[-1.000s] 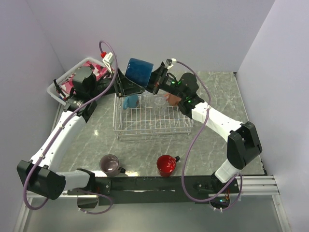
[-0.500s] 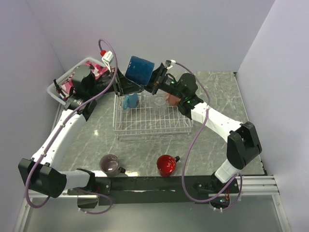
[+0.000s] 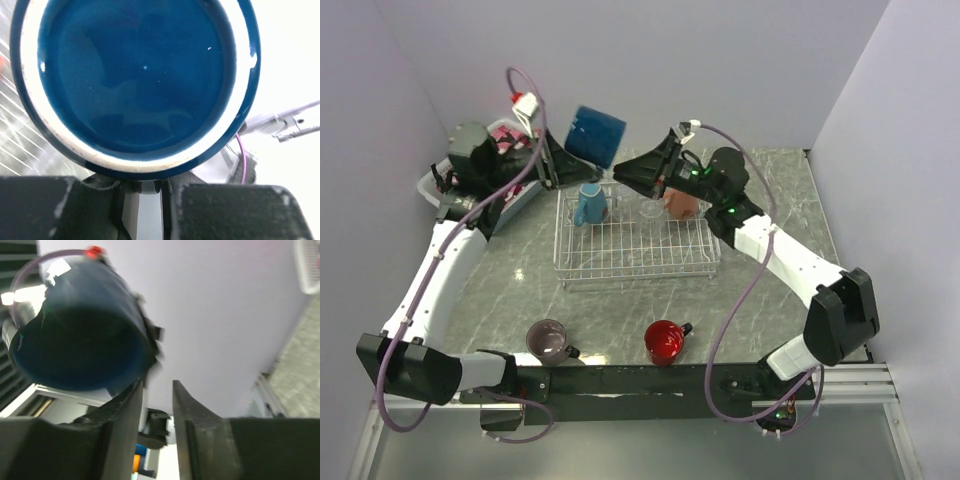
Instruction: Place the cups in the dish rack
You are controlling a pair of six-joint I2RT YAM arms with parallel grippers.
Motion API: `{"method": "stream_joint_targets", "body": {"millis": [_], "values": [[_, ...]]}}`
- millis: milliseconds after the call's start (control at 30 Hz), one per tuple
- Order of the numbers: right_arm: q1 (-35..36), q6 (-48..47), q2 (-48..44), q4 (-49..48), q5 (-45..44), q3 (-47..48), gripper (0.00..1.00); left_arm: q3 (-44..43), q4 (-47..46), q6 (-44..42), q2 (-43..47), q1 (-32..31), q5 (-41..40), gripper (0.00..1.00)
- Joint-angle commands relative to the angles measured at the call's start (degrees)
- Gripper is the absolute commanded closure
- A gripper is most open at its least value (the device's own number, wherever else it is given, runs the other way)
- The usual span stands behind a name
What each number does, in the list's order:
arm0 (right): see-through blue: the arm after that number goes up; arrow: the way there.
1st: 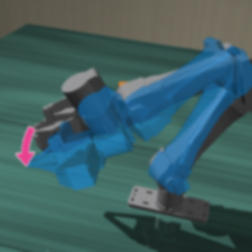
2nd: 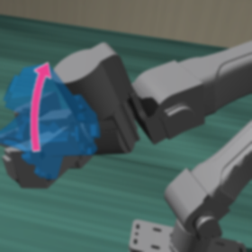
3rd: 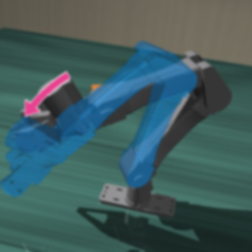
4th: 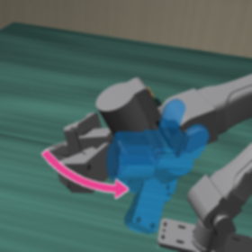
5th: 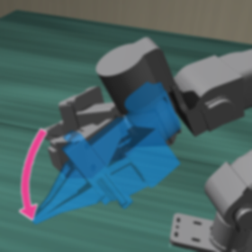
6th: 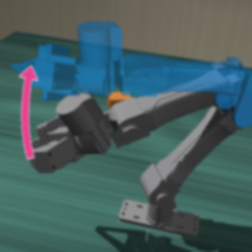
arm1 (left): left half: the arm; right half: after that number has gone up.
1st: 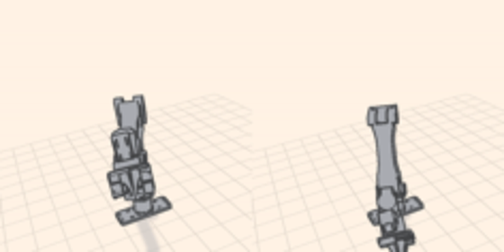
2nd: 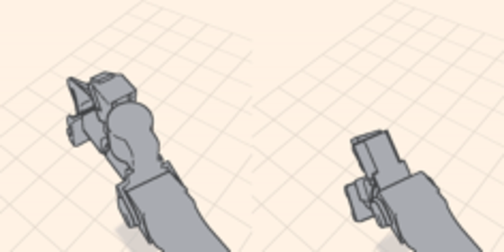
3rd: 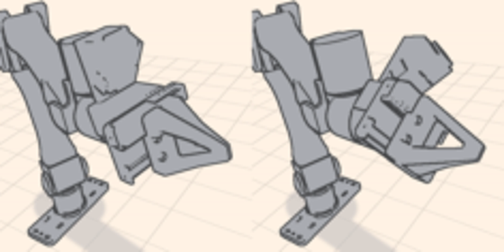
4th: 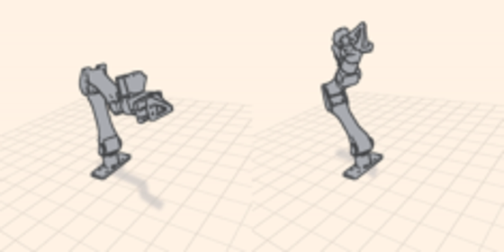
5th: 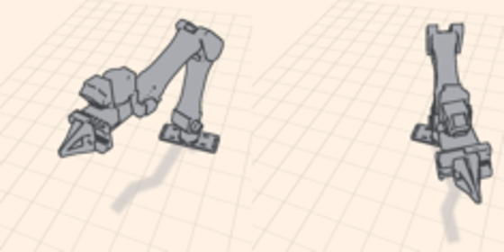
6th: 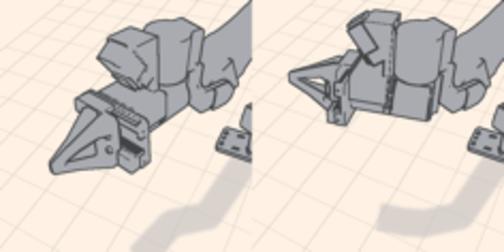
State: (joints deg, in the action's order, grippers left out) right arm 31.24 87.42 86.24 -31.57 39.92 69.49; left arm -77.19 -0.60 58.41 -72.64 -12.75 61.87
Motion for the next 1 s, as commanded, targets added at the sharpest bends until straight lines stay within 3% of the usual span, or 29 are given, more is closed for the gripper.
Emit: {"method": "stream_joint_targets", "body": {"millis": [0,133,233,267,467,533,767,900,967], "values": [[-2.2,-8.0,-4.4,9.7,7.7,-2.9,0.58,-6.9,-9.9,0.6,2.2,3.3,-1.0,0.99],[-4.1,-10.9,-7.7,14.6,8.5,-5.4,0.54,-8.0,-6.3,-0.9,2.2,3.6,-1.8,0.99],[-7.0,-14.1,-12.2,20.4,8.6,-7.3,0.55,-10.7,6.3,-10.4,1.0,3.2,-3.5,0.99],[-8.9,-15.2,-15.5,22.8,8.3,-8.0,0.55,-11.6,11.2,-17.5,0.2,2.7,-6.2,0.99],[-14.6,-25.0,-30.7,40.8,5.1,-1.4,0.58,-18.6,32.2,-44.5,-5.0,-9.7,-21.2,0.99],[-16.8,-26.4,-33.8,44.5,4.8,2.3,0.58,-22.7,36.0,-49.2,-7.8,-13.4,-25.1,0.99],[-21.3,-39.3,-39.5,67.1,3.2,14.2,0.60,-27.7,41.4,-57.8,-17.4,-25.7,-35.1,0.99],[-22.5,-42.5,-39.3,72.0,-1.0,17.8,0.62,-30.6,43.6,-62.3,-23.2,-28.4,-35.7,0.99],[-23.1,-43.3,-38.6,73.0,-2.0,19.2,0.62,-36.2,47.5,-63.6,-28.5,-28.8,-34.3,0.99]]}}
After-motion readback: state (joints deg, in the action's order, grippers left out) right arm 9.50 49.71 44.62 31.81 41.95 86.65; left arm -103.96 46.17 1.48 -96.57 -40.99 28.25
